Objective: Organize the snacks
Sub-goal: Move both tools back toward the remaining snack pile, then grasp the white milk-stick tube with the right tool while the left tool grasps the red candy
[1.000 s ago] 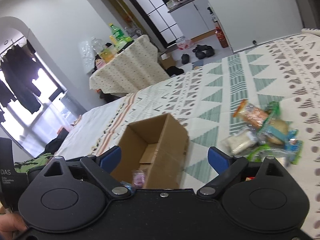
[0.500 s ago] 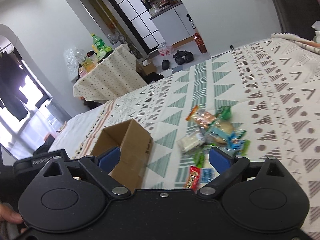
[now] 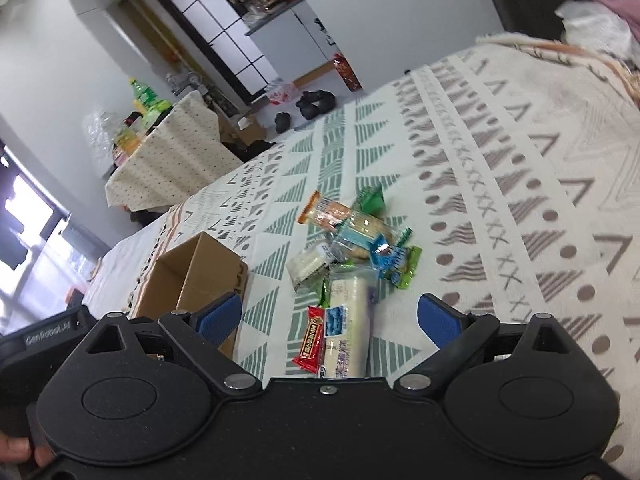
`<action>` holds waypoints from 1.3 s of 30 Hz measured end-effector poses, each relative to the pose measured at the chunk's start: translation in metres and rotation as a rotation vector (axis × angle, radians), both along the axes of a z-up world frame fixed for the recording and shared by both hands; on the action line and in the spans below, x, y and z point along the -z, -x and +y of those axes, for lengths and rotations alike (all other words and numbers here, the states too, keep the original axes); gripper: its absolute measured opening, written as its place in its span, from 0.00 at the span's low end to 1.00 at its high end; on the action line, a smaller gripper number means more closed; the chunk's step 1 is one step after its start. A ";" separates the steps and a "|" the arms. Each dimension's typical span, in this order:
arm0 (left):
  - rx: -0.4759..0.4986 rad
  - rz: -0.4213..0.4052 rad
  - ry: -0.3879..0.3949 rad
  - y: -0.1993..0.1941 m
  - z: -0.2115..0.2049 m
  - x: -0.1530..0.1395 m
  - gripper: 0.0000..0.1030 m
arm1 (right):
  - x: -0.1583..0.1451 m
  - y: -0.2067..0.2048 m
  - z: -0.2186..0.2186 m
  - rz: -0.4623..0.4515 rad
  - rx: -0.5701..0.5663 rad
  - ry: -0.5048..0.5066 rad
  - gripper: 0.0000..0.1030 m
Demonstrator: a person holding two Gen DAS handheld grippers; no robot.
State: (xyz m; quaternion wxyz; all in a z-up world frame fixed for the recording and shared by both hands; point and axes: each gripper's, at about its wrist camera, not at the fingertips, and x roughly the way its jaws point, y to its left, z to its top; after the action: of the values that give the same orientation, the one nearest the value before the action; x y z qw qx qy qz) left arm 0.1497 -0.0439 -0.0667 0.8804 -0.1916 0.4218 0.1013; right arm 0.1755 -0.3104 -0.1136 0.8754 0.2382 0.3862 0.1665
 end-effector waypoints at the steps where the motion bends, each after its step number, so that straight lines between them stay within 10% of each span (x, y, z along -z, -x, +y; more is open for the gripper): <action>1: 0.000 0.002 0.001 -0.001 -0.002 0.002 0.88 | 0.002 -0.001 -0.002 0.004 0.001 -0.006 0.92; 20: 0.081 0.076 0.050 -0.031 -0.020 0.053 0.66 | 0.030 -0.019 0.004 0.108 0.000 -0.050 0.85; 39: 0.104 0.192 0.104 -0.068 -0.030 0.117 0.38 | 0.074 -0.050 0.036 0.262 -0.050 -0.027 0.58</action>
State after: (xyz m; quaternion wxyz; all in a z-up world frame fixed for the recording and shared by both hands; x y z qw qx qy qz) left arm 0.2176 -0.0737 -0.1833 0.8287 -0.2045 0.5184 0.0516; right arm 0.2256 -0.2743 -0.1877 0.8098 0.2601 0.5008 0.1609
